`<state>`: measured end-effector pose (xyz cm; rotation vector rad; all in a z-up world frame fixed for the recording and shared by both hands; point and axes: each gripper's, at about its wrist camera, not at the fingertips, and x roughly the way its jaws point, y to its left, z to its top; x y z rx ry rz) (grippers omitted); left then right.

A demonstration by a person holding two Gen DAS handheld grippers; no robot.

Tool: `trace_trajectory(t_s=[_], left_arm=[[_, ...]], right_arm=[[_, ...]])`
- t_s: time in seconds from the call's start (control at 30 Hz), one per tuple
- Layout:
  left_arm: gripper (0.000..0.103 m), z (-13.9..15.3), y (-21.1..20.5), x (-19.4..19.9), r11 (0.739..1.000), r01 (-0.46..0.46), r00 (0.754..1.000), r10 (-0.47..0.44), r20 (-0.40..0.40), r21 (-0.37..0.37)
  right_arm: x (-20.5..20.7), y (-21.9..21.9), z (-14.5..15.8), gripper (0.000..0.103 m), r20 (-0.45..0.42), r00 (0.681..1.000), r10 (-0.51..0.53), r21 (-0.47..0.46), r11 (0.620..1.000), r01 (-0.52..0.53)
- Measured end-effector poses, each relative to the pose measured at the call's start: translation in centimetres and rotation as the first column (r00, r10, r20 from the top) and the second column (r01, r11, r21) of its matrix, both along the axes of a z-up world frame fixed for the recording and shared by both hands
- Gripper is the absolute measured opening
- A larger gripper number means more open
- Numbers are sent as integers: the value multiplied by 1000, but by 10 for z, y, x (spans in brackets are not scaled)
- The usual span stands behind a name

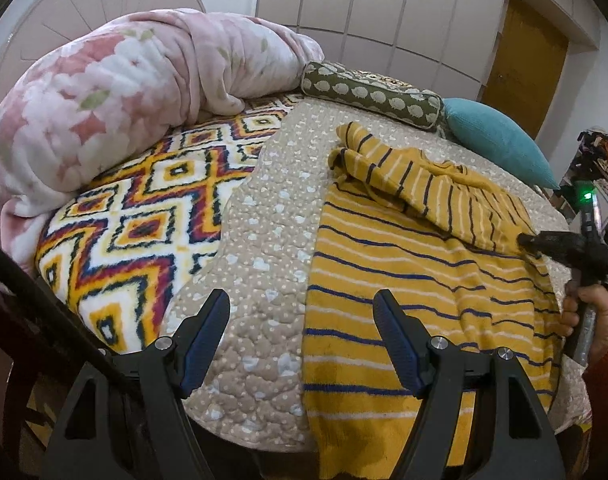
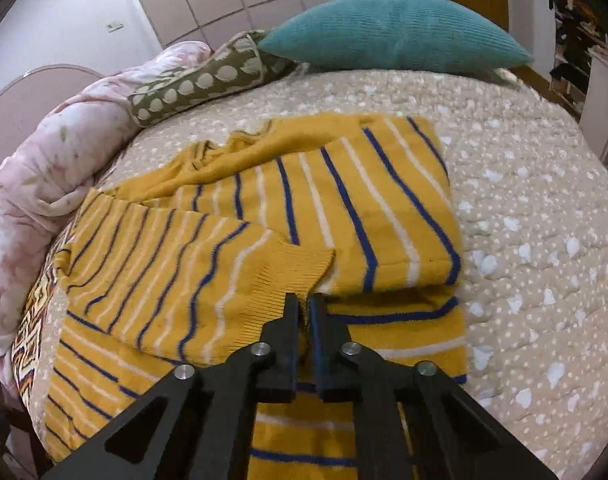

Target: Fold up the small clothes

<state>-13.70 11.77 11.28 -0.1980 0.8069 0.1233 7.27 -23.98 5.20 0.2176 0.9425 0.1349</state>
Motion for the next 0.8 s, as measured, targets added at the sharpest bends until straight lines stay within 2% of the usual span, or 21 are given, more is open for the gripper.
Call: trace_trajectory(t_s=[0.13,0.23,0.43,0.53,0.57,0.6,0.67,0.8], left_arm=[[73,-6,1,6,1000,-6,1000,6,-13,3],[73,-10,3,9,1000,-14,1000,14,-22,-5],[73,-15,2,12,1000,-4,999,4,-43,-4],[73,-16,1,13,1000,-1,999,1,-49,6],[73,-17,2,15,1000,2,999,-1,-54,5],[73,-18,3,16,1000,4,998,-4,-60,4],[73,-21,6,22,1000,15,997,-15,-80,-4],[73,-29,13,36,998,45,995,-49,-90,-49]], right_arm=[[-7,-2,25,4,70,997,14,-36,999,-12],[-2,-11,39,4,107,994,-28,-94,995,38],[12,-37,22,5,47,993,-105,-211,971,112],[-7,-50,25,9,61,991,-115,-187,974,125],[-15,-53,27,19,69,991,-118,-176,976,128],[-27,-58,29,36,82,989,-122,-161,978,134],[-53,-66,32,56,99,987,-126,-127,982,139],[-92,-73,22,65,63,991,-118,-54,991,122]])
